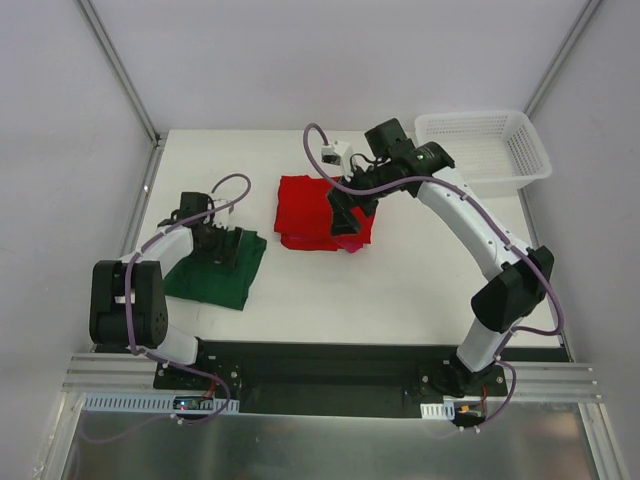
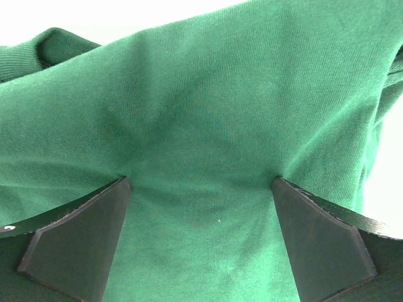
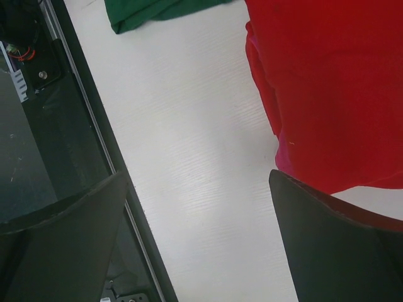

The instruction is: Fold and stack the t-shirts

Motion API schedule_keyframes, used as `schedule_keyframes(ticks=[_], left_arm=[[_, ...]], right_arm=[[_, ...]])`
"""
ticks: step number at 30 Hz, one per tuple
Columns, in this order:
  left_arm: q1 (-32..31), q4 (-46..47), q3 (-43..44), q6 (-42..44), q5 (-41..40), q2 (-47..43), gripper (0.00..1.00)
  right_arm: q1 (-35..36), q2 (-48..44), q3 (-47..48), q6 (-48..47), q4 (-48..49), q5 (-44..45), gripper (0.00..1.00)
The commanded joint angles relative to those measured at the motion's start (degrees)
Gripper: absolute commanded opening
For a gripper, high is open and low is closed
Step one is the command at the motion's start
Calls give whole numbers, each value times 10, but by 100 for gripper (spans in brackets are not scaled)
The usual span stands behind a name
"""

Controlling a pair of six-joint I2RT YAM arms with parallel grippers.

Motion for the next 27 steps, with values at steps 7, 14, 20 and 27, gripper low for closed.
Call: schedule_keyframes(ticks=[7,14,20,27], left_arm=[[-56,-92,15,-67,-17,-15,99],[-69,-154,86,-105,-33,55,99],[-100,-170,110,-142,-28,106,99],[-165,-171,100,-195,-13,119,99]], right_arm=[[-4,-2,52,10,-5,-20,100],[-6,-1,56,10,1,-18,100],[-6,-3,51,14,6,-15,100],[-11,-2,51,16,5,-11,100]])
